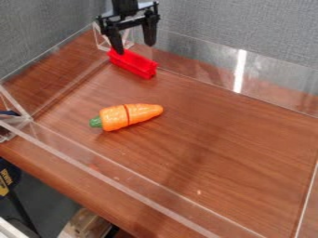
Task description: Remove the red object from the blue plate and put it on the table
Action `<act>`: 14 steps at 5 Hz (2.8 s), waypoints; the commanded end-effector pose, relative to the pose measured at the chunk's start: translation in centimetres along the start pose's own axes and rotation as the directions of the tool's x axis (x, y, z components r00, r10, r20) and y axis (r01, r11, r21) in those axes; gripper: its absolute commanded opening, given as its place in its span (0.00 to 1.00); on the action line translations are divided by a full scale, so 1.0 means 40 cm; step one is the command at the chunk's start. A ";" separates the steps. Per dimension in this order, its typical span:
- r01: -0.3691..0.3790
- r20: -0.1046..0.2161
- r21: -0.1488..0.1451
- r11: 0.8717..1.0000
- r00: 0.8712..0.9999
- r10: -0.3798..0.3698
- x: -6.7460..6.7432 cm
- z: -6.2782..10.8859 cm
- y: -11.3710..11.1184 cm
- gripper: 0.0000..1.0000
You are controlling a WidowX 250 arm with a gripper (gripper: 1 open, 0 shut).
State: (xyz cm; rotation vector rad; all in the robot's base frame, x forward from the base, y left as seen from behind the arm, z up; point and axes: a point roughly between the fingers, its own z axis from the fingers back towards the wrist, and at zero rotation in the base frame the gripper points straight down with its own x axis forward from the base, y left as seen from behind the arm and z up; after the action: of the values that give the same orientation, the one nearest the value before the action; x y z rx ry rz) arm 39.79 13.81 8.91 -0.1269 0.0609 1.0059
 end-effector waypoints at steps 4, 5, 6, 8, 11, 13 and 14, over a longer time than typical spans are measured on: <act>-0.304 0.068 -0.066 0.950 0.949 0.309 0.057 -0.042 -0.060 1.00; -0.369 0.071 -0.071 0.927 0.925 0.374 0.058 -0.055 -0.076 0.00; -0.425 0.073 -0.076 0.902 0.900 0.430 0.067 -0.062 -0.082 0.00; -0.522 0.070 -0.095 0.847 0.846 0.529 0.059 -0.024 -0.073 0.00; -0.642 -0.002 -0.118 0.758 0.763 0.646 0.030 0.060 -0.026 0.00; -0.668 -0.069 -0.102 0.737 0.744 0.665 0.012 0.144 -0.003 0.00; -0.640 -0.088 -0.096 0.762 0.768 0.634 -0.045 0.202 -0.007 0.00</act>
State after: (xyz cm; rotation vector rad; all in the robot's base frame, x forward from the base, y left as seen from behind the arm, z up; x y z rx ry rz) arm 39.32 14.05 12.02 -0.1979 0.2161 1.7258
